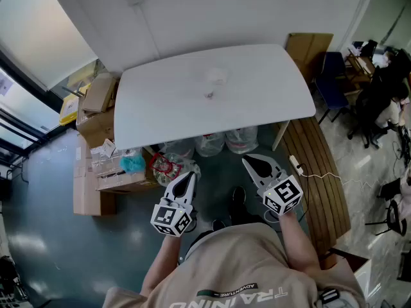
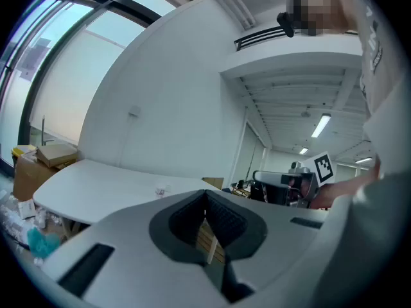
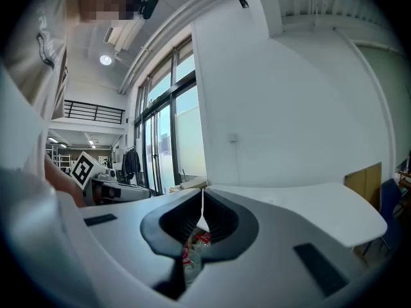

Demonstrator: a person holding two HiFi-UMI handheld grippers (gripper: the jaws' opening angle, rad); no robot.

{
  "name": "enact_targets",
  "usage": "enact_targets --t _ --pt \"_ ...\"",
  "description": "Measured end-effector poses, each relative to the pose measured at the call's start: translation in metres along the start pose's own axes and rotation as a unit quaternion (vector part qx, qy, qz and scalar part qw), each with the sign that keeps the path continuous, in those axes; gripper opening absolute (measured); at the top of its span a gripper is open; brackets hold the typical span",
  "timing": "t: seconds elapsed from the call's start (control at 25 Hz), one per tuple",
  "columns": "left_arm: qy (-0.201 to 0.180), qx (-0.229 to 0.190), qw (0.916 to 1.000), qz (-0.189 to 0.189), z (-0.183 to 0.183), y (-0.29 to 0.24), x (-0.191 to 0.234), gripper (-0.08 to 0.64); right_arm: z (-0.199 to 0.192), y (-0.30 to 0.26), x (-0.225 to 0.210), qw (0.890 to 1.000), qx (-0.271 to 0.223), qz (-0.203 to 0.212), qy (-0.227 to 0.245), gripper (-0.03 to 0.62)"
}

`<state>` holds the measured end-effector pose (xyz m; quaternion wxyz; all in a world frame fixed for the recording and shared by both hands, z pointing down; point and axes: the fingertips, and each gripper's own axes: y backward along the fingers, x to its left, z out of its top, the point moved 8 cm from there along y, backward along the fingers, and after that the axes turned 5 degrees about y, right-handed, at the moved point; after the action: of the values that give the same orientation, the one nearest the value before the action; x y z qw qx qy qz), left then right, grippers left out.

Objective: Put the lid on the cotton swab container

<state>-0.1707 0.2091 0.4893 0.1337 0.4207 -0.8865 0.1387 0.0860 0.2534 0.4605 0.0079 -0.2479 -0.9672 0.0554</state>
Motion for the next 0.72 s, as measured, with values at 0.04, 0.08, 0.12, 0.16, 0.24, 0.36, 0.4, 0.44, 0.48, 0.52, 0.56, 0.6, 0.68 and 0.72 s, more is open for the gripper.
enact_targets --t 0.04,0.08,0.12,0.16,0.24,0.36,0.4,0.44,0.48,0.52,0.56,0.6,0.68,0.72 --pt "-0.001 0.000 1.0000 0.000 0.004 -0.010 0.003 0.014 0.001 -0.005 -0.009 1.000 -0.004 0.001 -0.003 0.021" --pt "-0.003 0.000 1.0000 0.000 0.008 -0.020 0.004 0.014 0.002 -0.009 -0.018 1.000 -0.008 0.002 -0.006 0.021" --pt "-0.005 -0.002 1.0000 -0.001 0.012 -0.031 0.005 0.012 0.003 -0.012 -0.027 1.000 -0.010 0.003 -0.006 0.021" --pt "-0.007 -0.005 1.0000 -0.003 0.016 -0.041 0.004 0.014 0.004 -0.015 -0.037 1.000 -0.010 0.005 -0.004 0.021" --pt "-0.012 -0.012 0.9998 -0.006 0.025 -0.063 0.003 0.014 0.007 -0.023 -0.059 1.000 -0.010 0.011 0.000 0.021" --pt "-0.019 -0.014 0.9997 0.000 0.033 -0.095 0.008 0.013 0.006 -0.041 -0.089 1.000 -0.001 0.021 0.007 0.021" --pt "-0.021 -0.013 0.9997 0.003 0.034 -0.106 0.010 0.013 0.005 -0.047 -0.098 1.000 0.005 0.025 0.014 0.021" --pt "-0.024 -0.011 0.9996 0.006 0.034 -0.116 0.011 0.014 0.004 -0.052 -0.107 0.999 0.010 0.030 0.022 0.021" --pt "-0.026 -0.009 0.9996 0.010 0.034 -0.126 0.012 0.014 0.004 -0.058 -0.115 0.999 0.014 0.036 0.028 0.021" --pt "-0.025 -0.008 0.9996 0.013 0.035 -0.136 0.014 0.013 0.004 -0.064 -0.123 0.998 0.016 0.043 0.032 0.021" --pt "-0.022 -0.006 0.9996 0.016 0.035 -0.144 0.015 0.013 0.005 -0.069 -0.130 0.998 0.017 0.048 0.032 0.021" --pt "-0.018 -0.005 0.9996 0.020 0.036 -0.152 0.016 0.014 0.005 -0.075 -0.136 0.998 0.018 0.054 0.031 0.021" --pt "-0.013 -0.001 0.9996 0.027 0.037 -0.163 0.019 0.014 0.004 -0.086 -0.145 0.997 0.021 0.064 0.029 0.021" --pt "-0.011 0.001 0.9995 0.030 0.037 -0.168 0.021 0.014 0.004 -0.091 -0.148 0.997 0.024 0.069 0.028 0.021"
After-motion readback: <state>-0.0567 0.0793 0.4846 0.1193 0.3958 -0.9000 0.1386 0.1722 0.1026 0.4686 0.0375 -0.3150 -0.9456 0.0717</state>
